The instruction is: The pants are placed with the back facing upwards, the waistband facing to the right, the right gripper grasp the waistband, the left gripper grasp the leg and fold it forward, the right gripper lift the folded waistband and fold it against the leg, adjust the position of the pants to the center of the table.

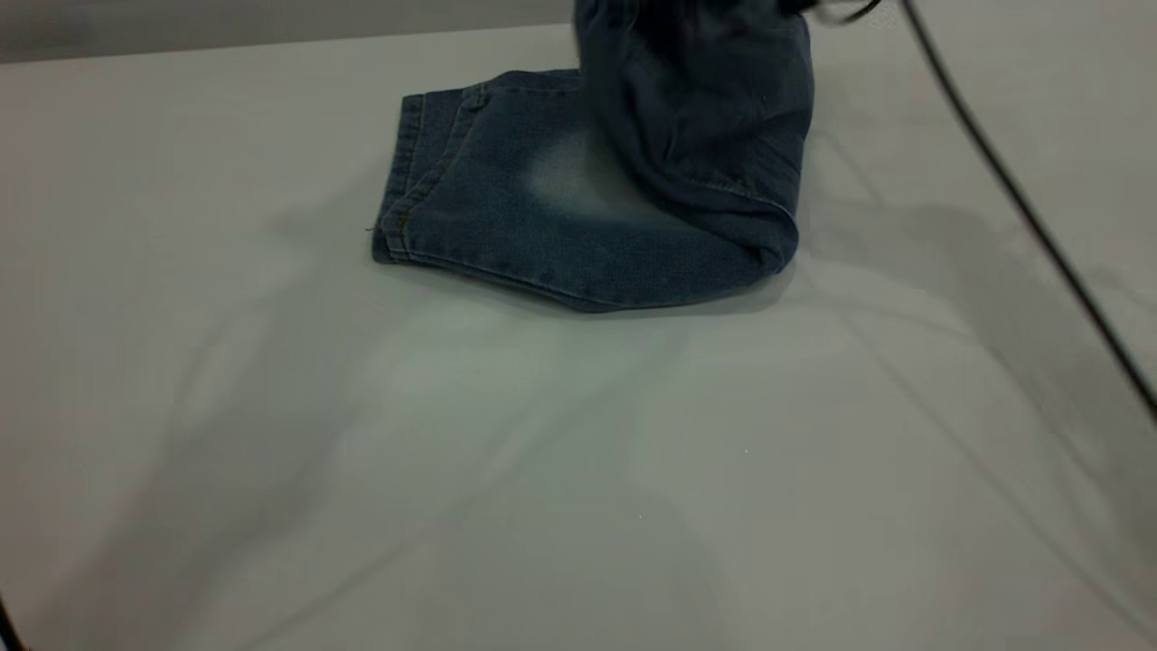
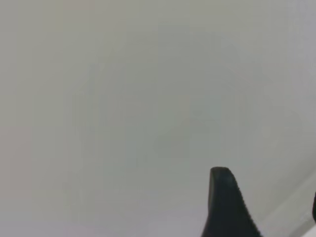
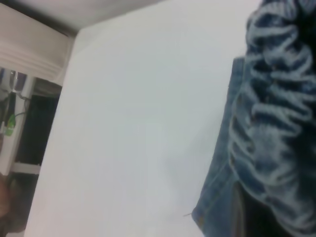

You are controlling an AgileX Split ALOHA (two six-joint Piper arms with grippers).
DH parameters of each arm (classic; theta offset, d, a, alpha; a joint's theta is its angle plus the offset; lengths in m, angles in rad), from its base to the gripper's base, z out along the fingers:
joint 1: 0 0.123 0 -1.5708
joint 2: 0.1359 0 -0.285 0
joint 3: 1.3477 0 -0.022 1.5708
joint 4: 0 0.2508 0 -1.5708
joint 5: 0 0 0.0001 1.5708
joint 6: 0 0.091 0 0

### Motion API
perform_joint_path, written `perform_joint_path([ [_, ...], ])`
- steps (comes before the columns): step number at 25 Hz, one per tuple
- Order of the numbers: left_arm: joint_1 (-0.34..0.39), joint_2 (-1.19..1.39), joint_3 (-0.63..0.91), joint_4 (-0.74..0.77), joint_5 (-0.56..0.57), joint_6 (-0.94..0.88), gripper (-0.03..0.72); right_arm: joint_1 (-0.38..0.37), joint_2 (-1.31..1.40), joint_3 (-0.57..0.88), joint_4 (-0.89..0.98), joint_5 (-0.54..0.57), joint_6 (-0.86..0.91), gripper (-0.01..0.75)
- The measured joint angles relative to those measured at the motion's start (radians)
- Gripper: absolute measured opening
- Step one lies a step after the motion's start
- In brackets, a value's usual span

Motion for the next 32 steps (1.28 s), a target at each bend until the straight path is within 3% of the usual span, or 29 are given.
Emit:
perform_joint_path([
  [7,0.0,-0.055,0.0,0.028,0.063,0.0,0.387,0.084,0.106,-0.039,0.006,0.091,-0.052,0.158],
  [20,0.0,-0.05,0.005,0.054,0.105,0.001,0.387,0.1,0.111,-0.061,0.0,0.345,-0.051,0.542],
  [27,0.0,-0.05,0.005,0.057,0.106,0.001,0.387,0.099,0.109,-0.061,-0.001,0.446,0.001,0.543],
  [32,0.0,-0.05,0.005,0.057,0.106,0.001,0.387,0.117,0.052,-0.061,-0.116,0.389,0.066,0.492],
])
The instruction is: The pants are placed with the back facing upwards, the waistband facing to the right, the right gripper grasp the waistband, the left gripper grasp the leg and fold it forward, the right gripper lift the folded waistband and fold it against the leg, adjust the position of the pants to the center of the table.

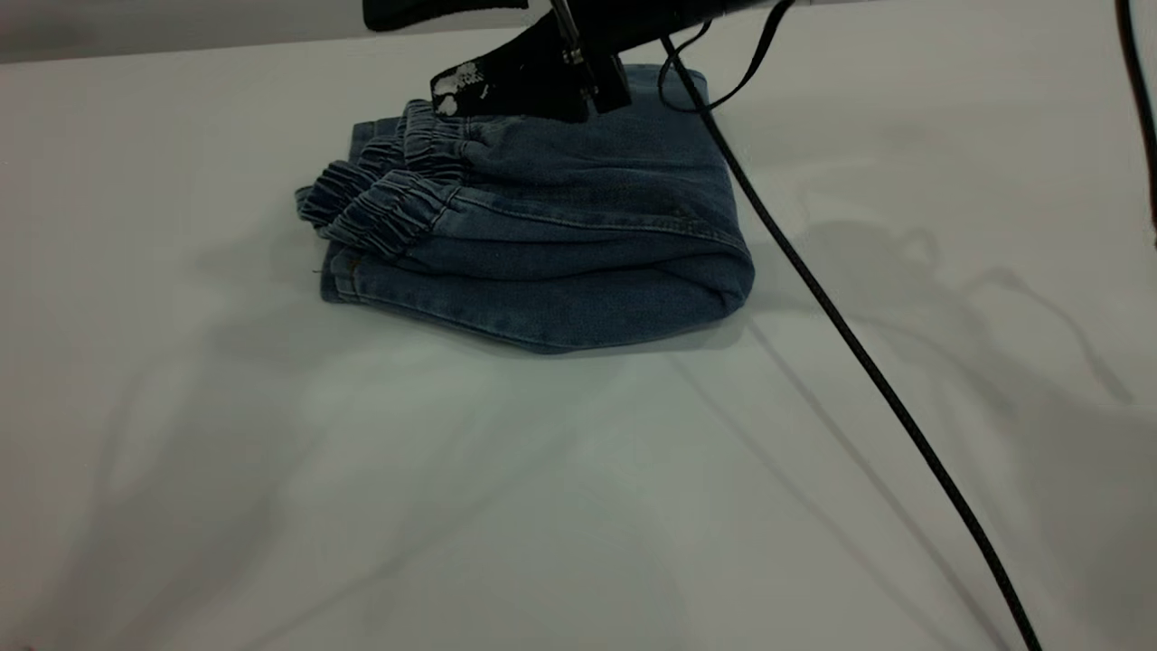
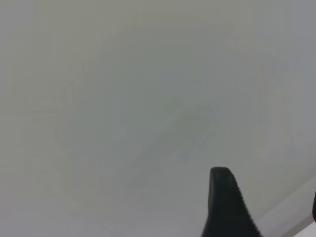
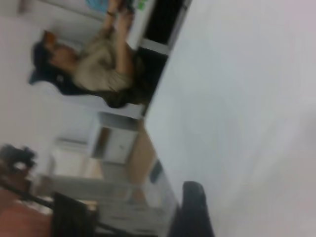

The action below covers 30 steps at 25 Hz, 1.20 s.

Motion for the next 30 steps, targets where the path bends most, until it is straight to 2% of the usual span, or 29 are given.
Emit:
perform_joint_path([
  [3,0.0,-0.001,0.0,0.0,0.0,0.0,0.387,0.047,-0.062,-0.026,-0.108,-0.091,0.025,0.469],
  [7,0.0,-0.002,0.0,0.0,0.006,0.0,0.387,0.145,-0.104,-0.11,-0.335,-0.278,0.164,0.463],
  [10,0.0,-0.002,0.0,-0.001,0.007,0.0,0.387,0.225,-0.08,-0.186,-0.575,-0.395,0.35,0.463],
  [13,0.0,-0.002,0.0,-0.002,0.007,0.0,0.387,0.273,-0.028,-0.278,-0.827,-0.468,0.621,0.463],
  [17,0.0,-0.002,0.0,-0.007,0.007,0.0,0.387,0.271,0.061,-0.419,-1.186,-0.477,1.035,0.463],
  [22,0.0,-0.003,0.0,-0.009,0.008,0.0,0.387,0.271,0.166,-0.573,-1.516,-0.371,1.46,0.463],
  [26,0.0,-0.023,0.006,-0.011,0.008,0.0,0.387,0.271,0.23,-0.6,-1.642,-0.384,1.738,0.449],
  [30,0.0,-0.052,0.007,-0.009,0.007,-0.001,0.387,0.271,0.269,-0.599,-1.658,-0.334,1.896,0.42],
])
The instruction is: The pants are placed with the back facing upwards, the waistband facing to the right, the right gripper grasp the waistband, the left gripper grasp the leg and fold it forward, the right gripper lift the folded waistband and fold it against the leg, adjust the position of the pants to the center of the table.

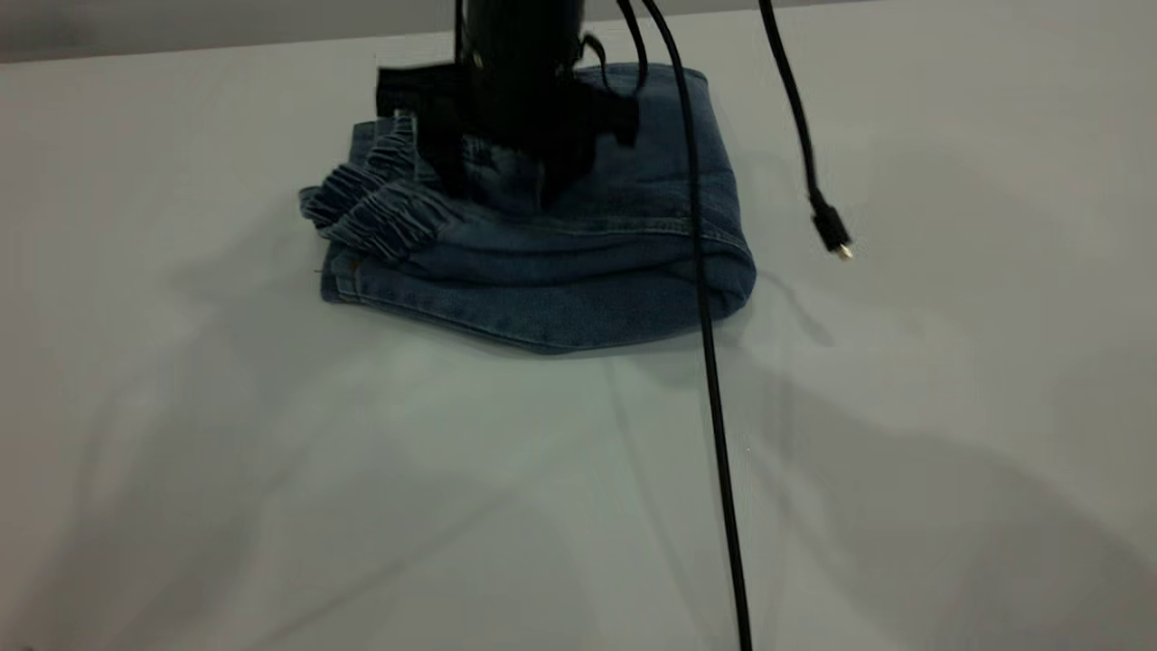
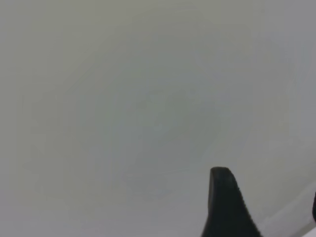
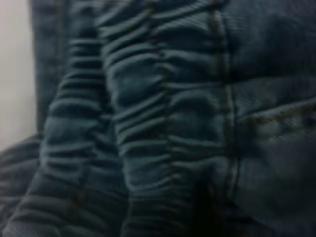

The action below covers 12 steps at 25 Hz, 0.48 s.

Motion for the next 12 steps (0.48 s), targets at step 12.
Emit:
perform_joint_path([
  [12,0.0,-0.032,0.001,0.0,-0.002,0.0,0.387,0.0,0.005,0.0,0.004,0.262,-0.14,0.402],
])
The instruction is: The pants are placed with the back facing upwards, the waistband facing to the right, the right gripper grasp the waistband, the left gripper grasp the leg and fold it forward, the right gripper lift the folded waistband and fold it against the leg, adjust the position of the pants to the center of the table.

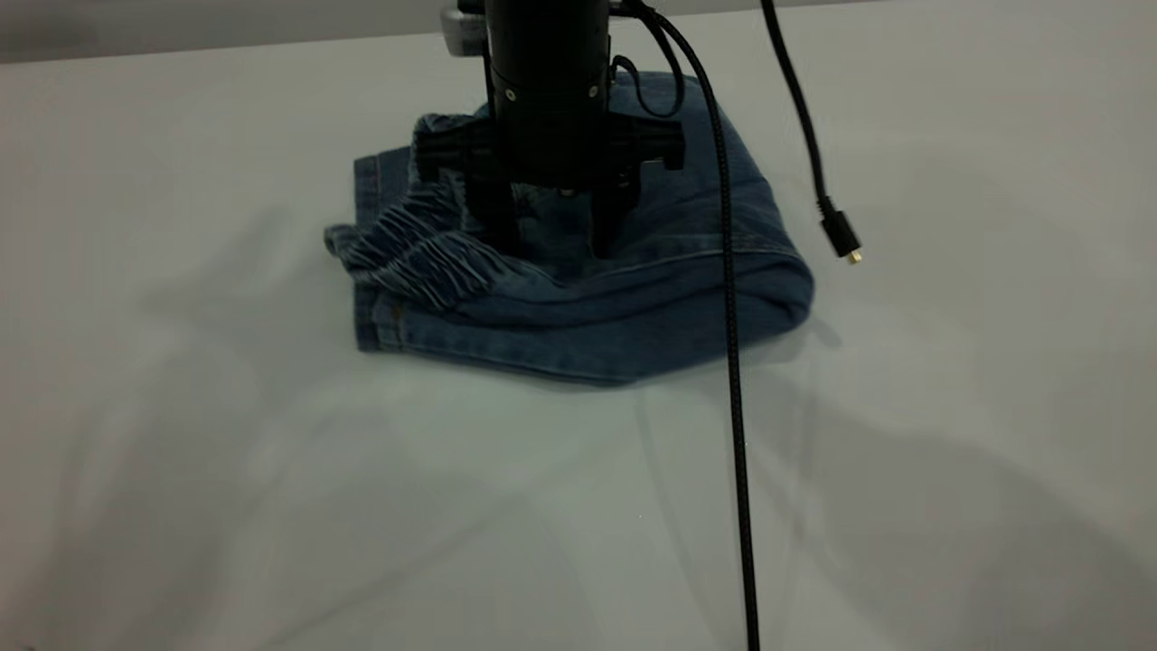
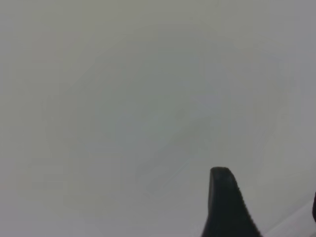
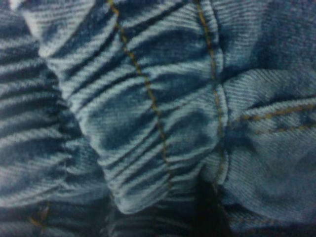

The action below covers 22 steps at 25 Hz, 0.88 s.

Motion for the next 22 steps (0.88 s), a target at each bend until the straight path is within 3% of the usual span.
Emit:
perform_joint_path([
  [12,0.0,-0.029,0.002,-0.011,0.002,-0.015,0.387,0.001,-0.118,-0.084,0.027,0.041,-0.086,0.402],
  [18,0.0,-0.095,0.003,-0.016,0.022,-0.015,0.387,0.001,-0.197,-0.207,0.054,0.204,-0.345,0.401],
  [22,0.0,-0.166,0.003,-0.087,0.095,-0.015,0.387,0.001,-0.277,-0.215,0.089,0.217,-0.495,0.401],
])
